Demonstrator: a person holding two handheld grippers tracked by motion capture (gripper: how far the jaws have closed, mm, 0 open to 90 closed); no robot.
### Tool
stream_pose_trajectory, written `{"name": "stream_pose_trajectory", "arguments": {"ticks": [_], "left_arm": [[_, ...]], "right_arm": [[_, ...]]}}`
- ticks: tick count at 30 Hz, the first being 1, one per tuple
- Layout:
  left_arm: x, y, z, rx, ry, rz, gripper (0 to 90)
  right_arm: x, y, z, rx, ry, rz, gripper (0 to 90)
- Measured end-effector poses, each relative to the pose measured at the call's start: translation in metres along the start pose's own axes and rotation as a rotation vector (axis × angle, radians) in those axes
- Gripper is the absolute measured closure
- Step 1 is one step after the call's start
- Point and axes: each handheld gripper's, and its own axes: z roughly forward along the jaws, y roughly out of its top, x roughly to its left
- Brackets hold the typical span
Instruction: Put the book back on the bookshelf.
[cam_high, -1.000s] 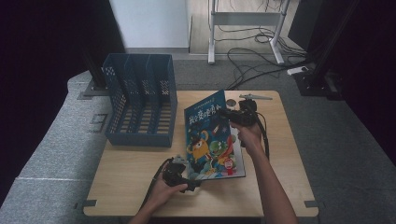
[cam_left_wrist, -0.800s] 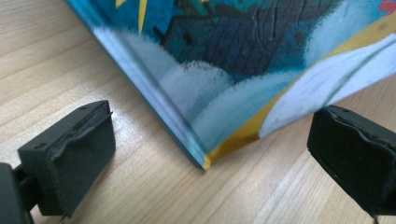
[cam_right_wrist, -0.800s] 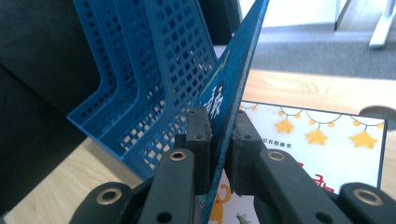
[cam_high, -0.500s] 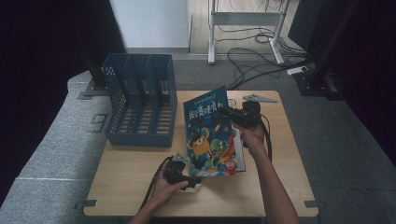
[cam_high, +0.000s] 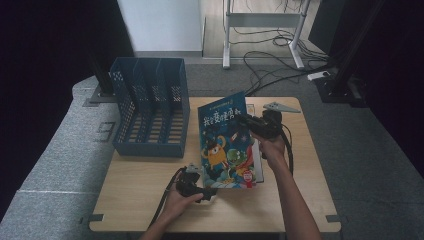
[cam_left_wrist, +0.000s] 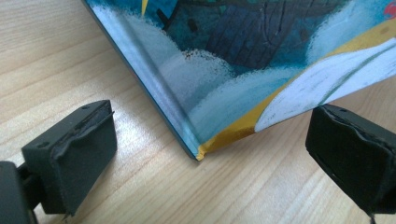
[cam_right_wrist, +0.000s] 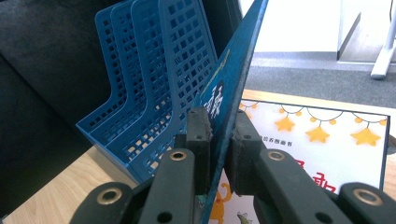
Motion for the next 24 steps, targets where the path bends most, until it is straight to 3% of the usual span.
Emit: {"name": "stream_pose_trajectory", "arguments": {"ticks": [7,15,19,24], "left_arm": [[0.0,0.001,0.001,-0.001,0.002,0.0,1.9],[0.001,0.007,0.007,-0.009,0.014,-0.018,1.9],[0.003,0.01,0.009,-0.017,0.015,-0.026,1.9],[0.002,0.011,0.01,-0.016,0.025,-0.025,1.9]], "right_arm": [[-0.002,0.0,0.0,-0.007,0.009,0.004,80.1],[0.0,0.005,0.003,-0.025,0.032,-0.019,80.8],[0.006,0.012,0.006,-0.026,0.037,-0.053,80.9],[0.006,0.011,0.005,-0.033,0.044,-0.052,81.3]]}}
